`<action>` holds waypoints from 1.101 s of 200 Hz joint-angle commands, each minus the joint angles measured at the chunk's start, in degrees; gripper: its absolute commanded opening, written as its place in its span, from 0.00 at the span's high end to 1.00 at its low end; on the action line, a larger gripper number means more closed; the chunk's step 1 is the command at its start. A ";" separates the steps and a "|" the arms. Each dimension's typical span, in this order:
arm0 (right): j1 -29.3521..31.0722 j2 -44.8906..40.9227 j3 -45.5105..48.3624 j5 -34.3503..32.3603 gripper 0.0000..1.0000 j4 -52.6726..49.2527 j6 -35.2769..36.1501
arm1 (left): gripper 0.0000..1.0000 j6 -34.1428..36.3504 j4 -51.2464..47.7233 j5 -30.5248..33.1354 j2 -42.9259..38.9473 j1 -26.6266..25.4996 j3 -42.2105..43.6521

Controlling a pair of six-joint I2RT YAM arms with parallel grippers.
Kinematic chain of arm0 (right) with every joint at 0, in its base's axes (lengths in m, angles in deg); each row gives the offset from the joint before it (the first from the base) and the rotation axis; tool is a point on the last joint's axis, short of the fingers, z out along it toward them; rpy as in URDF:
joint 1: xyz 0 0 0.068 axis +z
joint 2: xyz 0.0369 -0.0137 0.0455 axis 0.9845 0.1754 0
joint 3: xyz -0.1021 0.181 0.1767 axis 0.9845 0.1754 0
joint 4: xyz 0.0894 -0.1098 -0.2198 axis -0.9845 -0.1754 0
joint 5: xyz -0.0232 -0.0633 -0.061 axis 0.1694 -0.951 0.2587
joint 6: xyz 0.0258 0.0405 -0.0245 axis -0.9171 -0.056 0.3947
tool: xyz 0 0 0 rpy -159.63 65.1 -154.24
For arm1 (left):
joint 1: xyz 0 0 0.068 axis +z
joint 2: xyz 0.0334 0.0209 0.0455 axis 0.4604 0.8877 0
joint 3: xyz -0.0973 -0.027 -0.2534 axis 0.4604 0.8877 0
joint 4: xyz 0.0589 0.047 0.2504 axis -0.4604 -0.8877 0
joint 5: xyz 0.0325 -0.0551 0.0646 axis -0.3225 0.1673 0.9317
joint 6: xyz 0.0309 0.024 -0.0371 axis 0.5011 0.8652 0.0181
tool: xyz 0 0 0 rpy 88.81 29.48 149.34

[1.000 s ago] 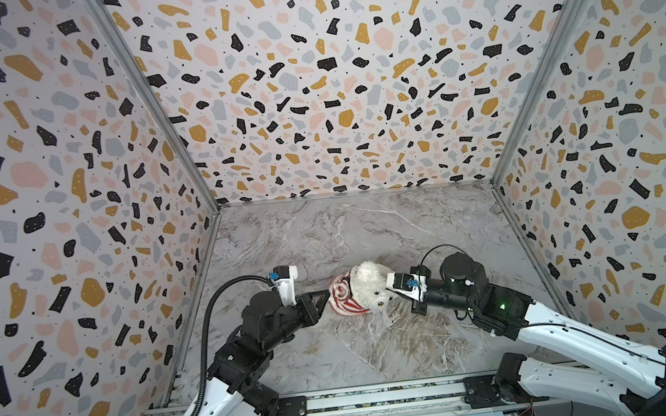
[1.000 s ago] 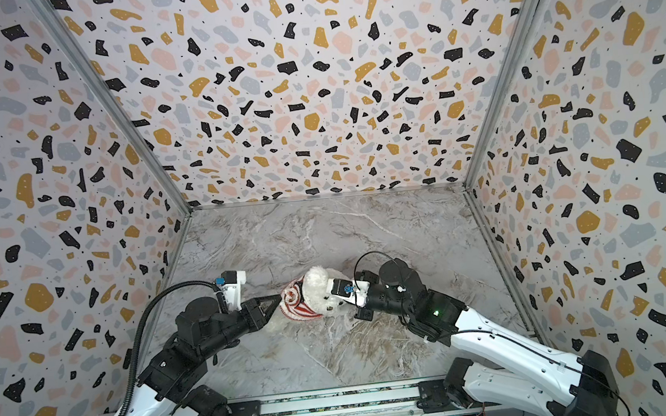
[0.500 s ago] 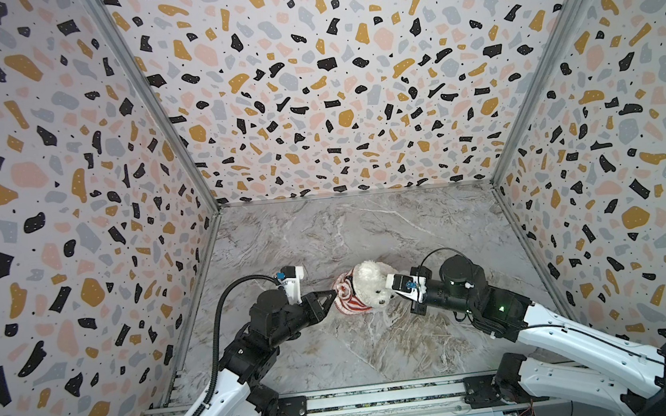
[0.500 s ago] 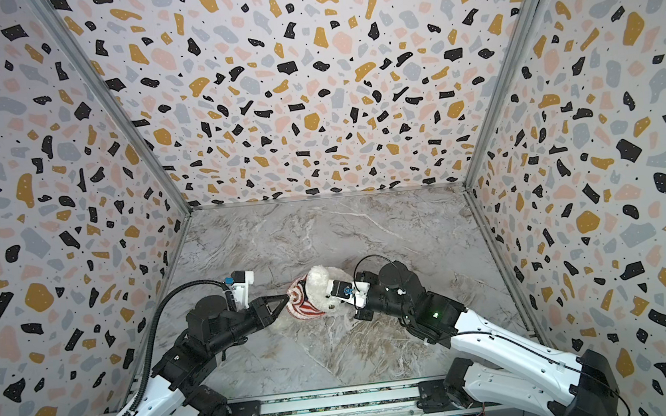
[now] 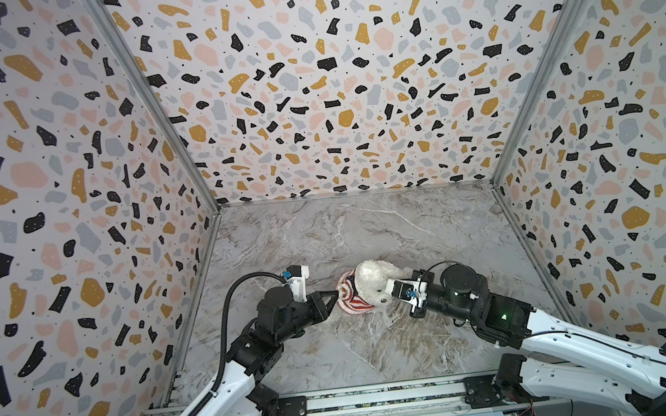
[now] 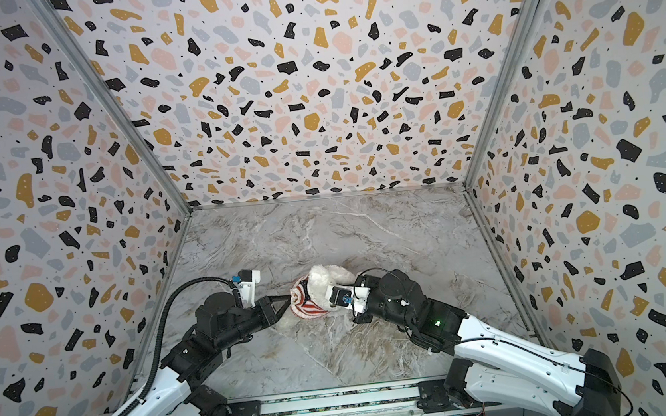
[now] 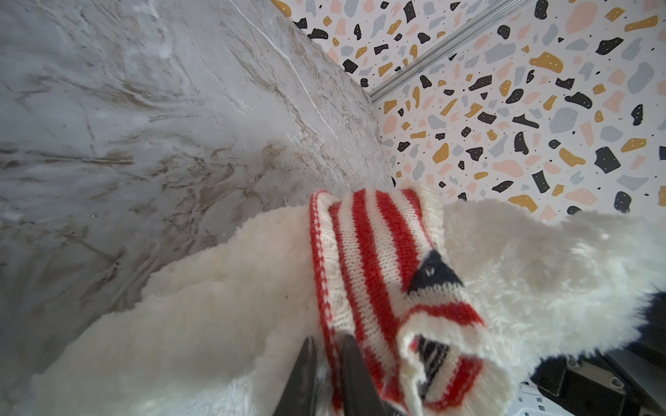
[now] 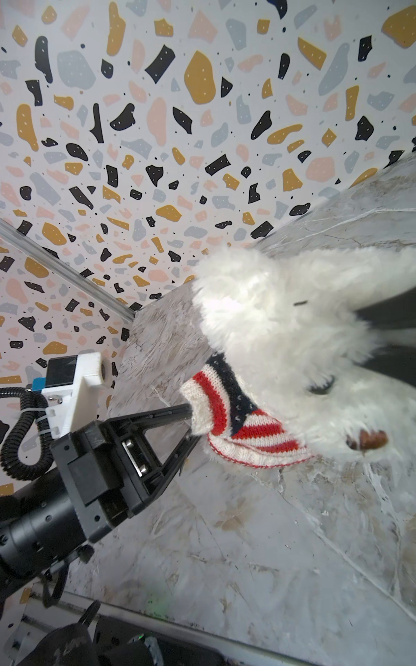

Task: Dress the teddy bear

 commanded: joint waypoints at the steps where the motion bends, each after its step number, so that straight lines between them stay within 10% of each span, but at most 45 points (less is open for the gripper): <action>1: 0.79 -0.82 -1.70 -1.79 1.00 1.04 -0.72 | 0.86 1.86 2.59 0.16 1.06 -0.40 0.82; 128: 5.89 -8.68 2.83 -12.61 1.00 -0.69 -0.45 | 1.00 3.90 -0.89 4.92 1.65 -0.40 3.64; 220: 5.84 -5.07 -0.24 -19.95 1.00 -3.68 -2.42 | 0.92 4.87 -4.37 5.69 -4.41 -0.40 4.69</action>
